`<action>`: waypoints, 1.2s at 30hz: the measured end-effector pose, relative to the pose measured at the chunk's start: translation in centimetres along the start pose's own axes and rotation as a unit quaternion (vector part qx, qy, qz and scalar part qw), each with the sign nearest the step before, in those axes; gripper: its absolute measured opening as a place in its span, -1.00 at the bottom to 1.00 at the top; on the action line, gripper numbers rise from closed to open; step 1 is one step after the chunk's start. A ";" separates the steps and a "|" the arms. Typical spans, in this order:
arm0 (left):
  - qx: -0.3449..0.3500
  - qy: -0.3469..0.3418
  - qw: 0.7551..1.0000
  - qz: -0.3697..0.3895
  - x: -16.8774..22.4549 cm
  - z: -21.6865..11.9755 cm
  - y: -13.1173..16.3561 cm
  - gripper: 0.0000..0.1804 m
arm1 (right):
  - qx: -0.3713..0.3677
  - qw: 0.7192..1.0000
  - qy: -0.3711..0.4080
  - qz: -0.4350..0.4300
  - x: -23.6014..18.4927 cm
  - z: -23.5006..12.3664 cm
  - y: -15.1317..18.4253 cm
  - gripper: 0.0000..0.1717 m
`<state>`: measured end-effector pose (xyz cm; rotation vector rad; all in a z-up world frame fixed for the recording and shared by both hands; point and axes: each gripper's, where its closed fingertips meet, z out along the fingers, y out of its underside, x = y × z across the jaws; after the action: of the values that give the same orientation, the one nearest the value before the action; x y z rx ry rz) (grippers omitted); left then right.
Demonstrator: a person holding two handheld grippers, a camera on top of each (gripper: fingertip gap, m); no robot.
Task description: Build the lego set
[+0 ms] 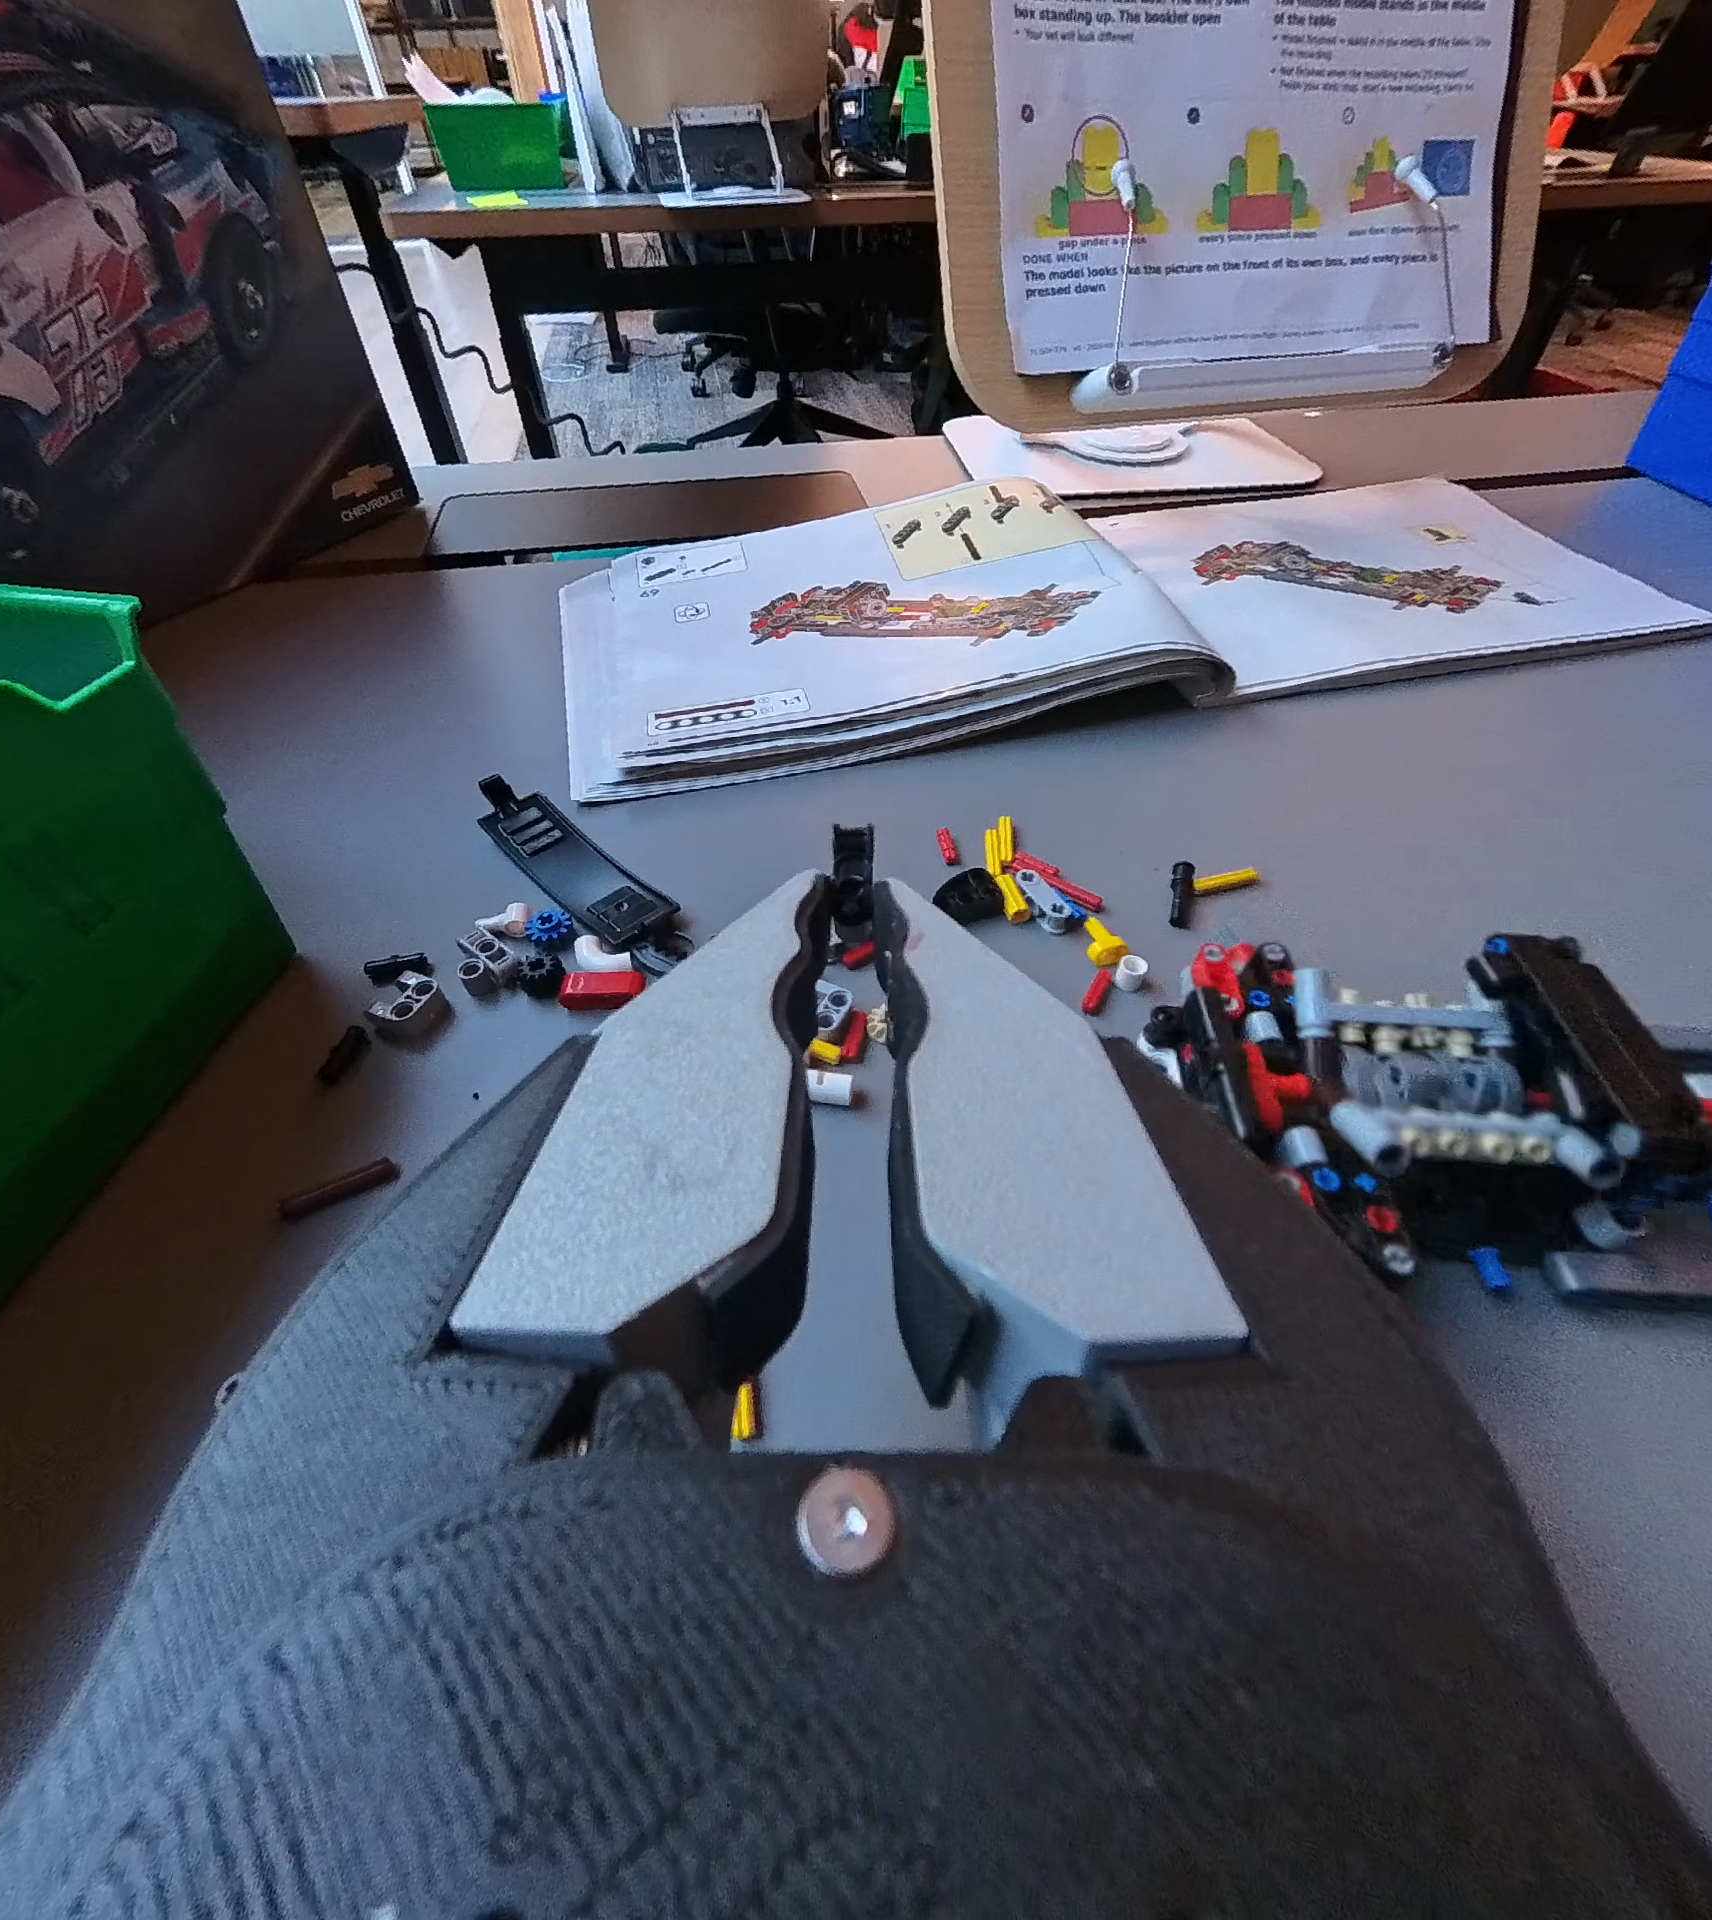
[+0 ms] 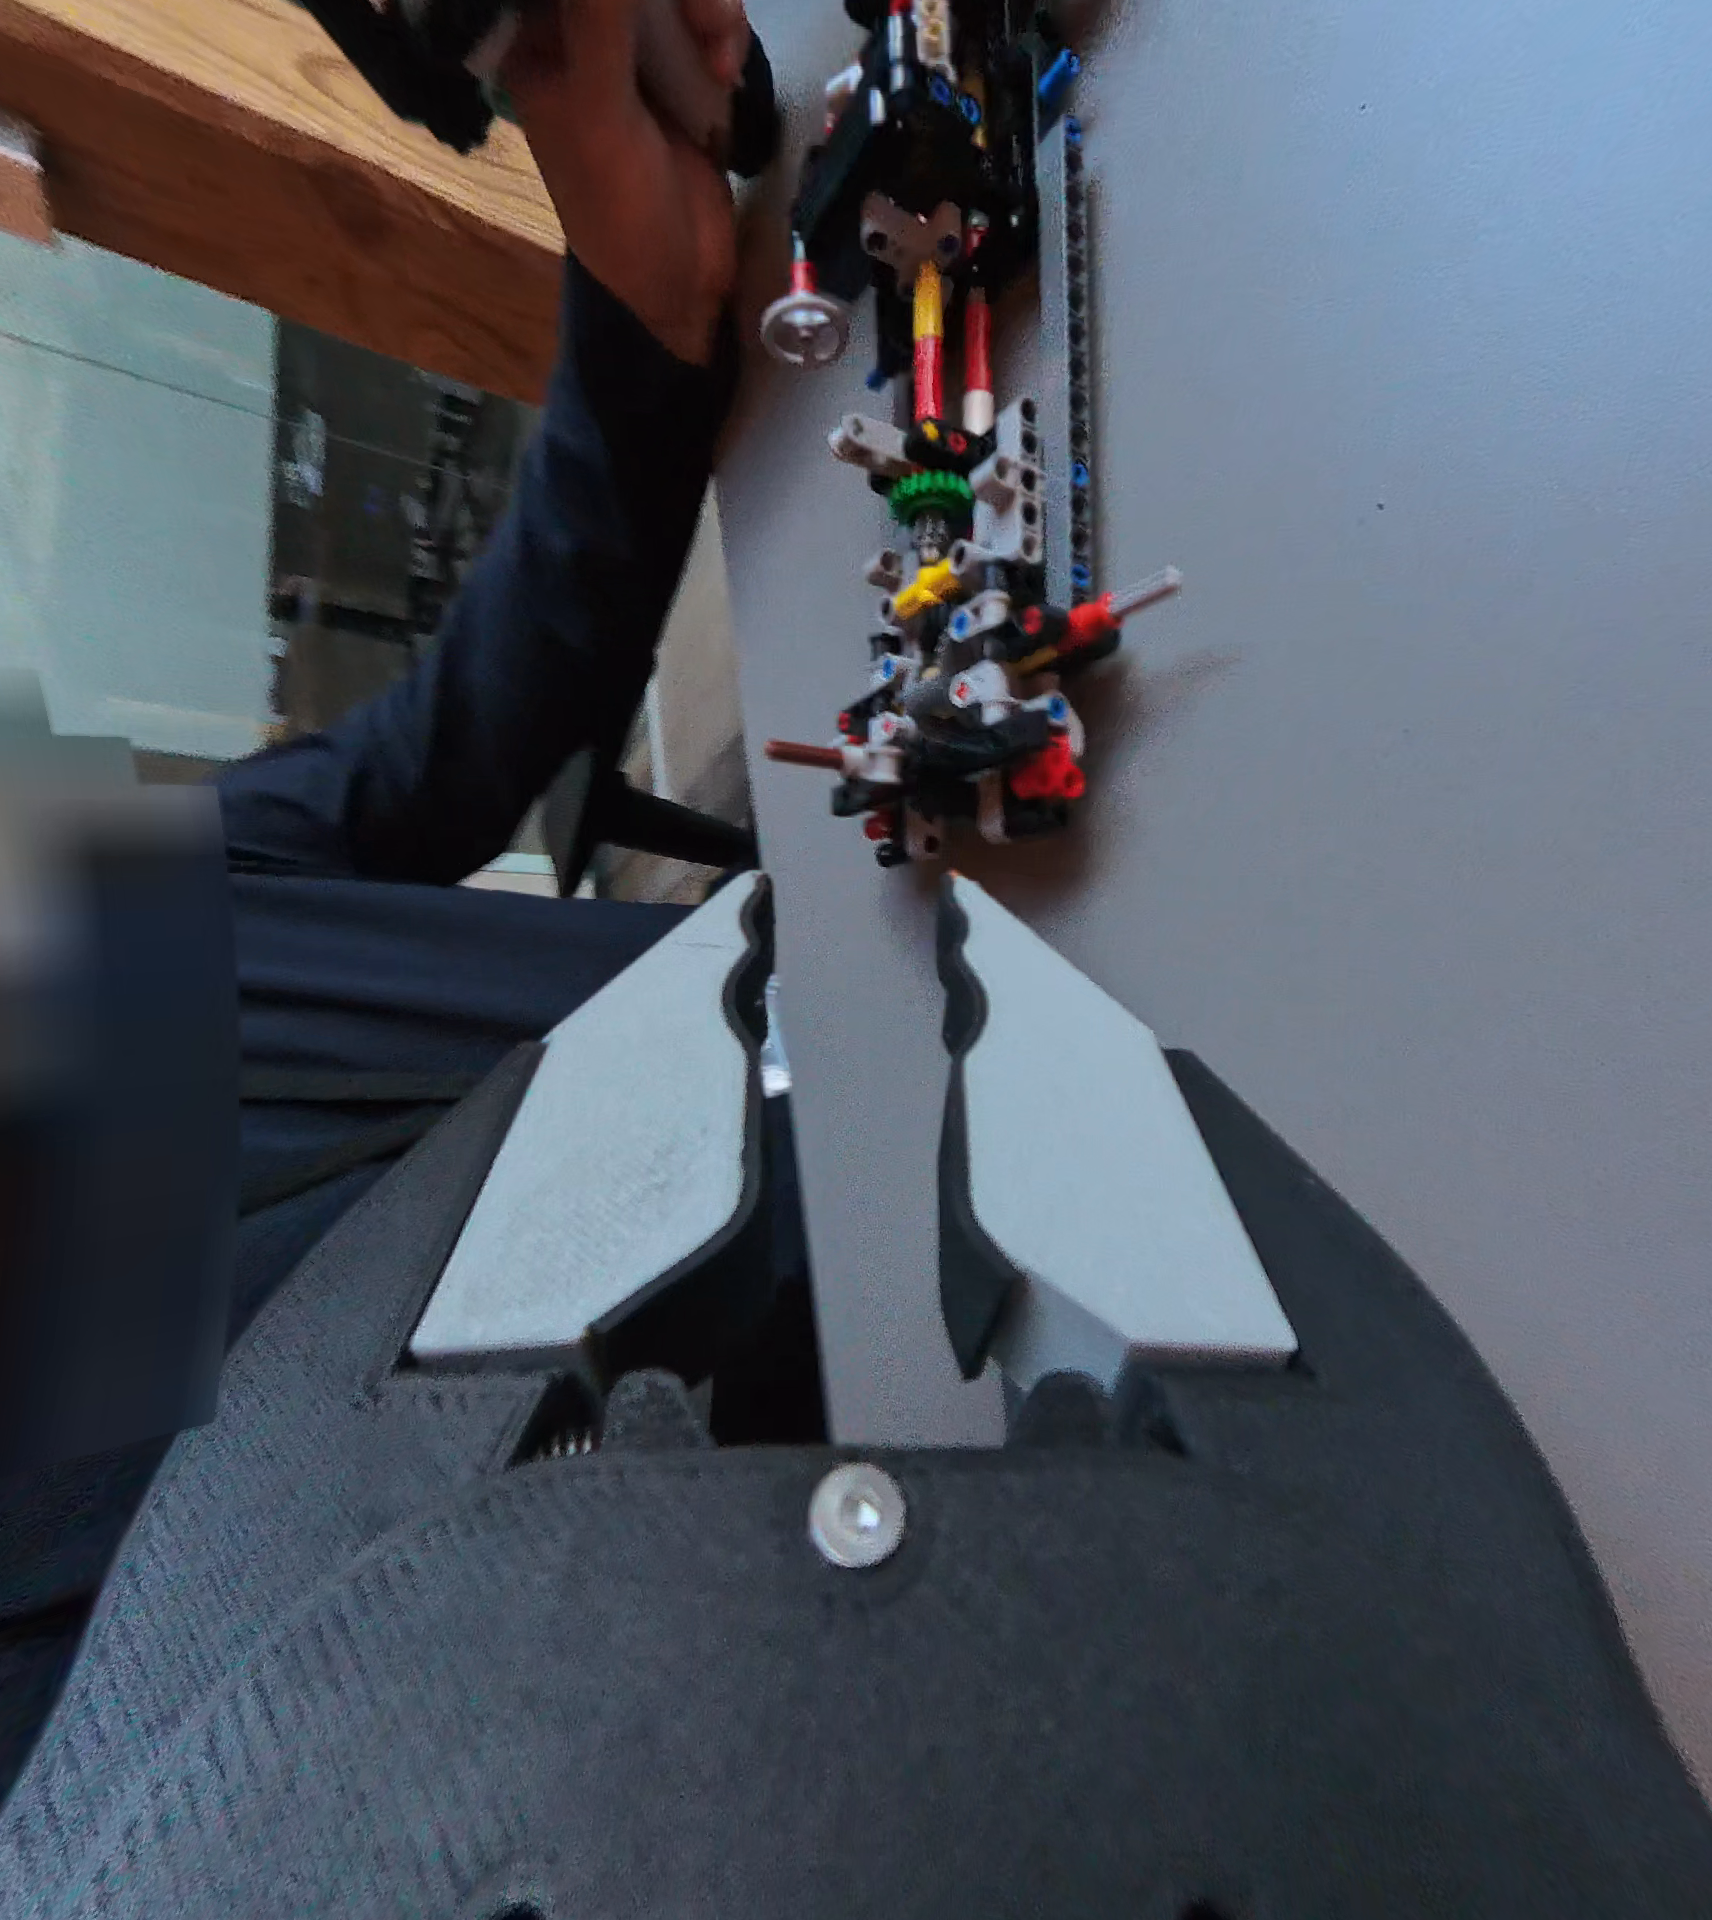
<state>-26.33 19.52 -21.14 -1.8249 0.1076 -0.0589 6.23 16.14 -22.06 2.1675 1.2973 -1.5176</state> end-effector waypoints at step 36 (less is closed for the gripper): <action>-0.039 0.016 0.997 0.058 1.9 1.2 1.0 -0.93 | 0.180 0.911 0.129 -0.347 0.6 2.6 1.1 -0.25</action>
<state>-24.37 20.20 -22.47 -1.8930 0.2411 -0.0008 5.38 14.23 -24.05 2.3073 2.2130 -1.8715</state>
